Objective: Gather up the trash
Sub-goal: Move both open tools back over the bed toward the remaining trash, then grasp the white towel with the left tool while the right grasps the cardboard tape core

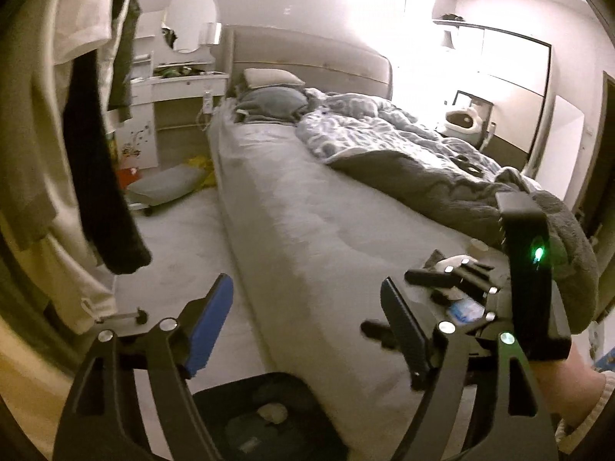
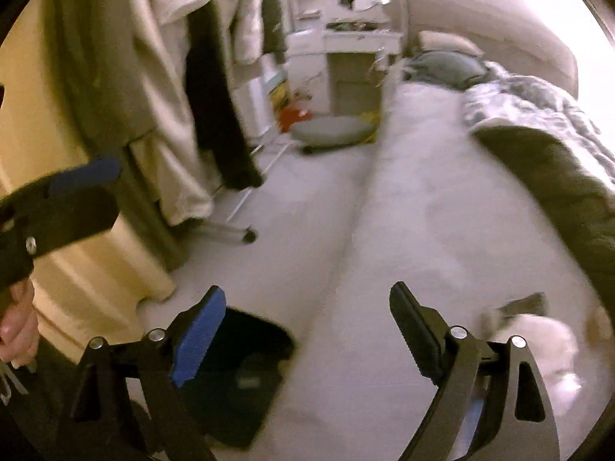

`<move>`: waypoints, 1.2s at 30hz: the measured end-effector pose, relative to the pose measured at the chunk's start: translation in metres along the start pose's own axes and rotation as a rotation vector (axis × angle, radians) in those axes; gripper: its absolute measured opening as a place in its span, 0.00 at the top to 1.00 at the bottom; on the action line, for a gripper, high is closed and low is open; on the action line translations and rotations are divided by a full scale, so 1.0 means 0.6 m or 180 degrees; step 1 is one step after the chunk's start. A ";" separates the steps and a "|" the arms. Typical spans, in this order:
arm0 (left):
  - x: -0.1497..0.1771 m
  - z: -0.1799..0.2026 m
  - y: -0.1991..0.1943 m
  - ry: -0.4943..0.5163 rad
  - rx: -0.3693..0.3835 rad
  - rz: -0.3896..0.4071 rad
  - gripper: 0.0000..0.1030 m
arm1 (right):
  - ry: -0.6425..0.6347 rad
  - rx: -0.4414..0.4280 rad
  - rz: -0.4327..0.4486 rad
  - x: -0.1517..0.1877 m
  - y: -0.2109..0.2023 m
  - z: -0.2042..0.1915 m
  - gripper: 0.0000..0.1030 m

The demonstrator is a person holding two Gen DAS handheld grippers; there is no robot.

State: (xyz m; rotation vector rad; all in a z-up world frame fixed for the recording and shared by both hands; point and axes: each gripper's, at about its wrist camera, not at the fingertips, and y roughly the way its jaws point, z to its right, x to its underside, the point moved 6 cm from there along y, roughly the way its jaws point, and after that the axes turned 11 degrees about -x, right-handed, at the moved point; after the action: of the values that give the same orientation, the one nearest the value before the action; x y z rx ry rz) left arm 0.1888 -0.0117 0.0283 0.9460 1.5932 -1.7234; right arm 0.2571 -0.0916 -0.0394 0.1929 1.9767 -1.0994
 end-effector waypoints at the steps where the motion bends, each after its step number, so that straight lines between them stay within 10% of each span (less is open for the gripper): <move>1: -0.002 0.007 0.004 -0.0004 0.0037 -0.0007 0.21 | 0.0024 0.0072 0.0042 -0.001 -0.013 0.019 0.14; 36: 0.031 0.326 0.187 0.0855 0.0952 -0.0489 0.11 | 0.1226 0.0870 0.0591 0.068 -0.187 0.407 0.07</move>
State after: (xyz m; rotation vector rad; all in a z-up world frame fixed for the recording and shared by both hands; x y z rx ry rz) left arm 0.2503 -0.2166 -0.0457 1.2739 1.6369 -2.0528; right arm 0.3218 -0.3545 -0.0618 0.7685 2.0778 -1.2773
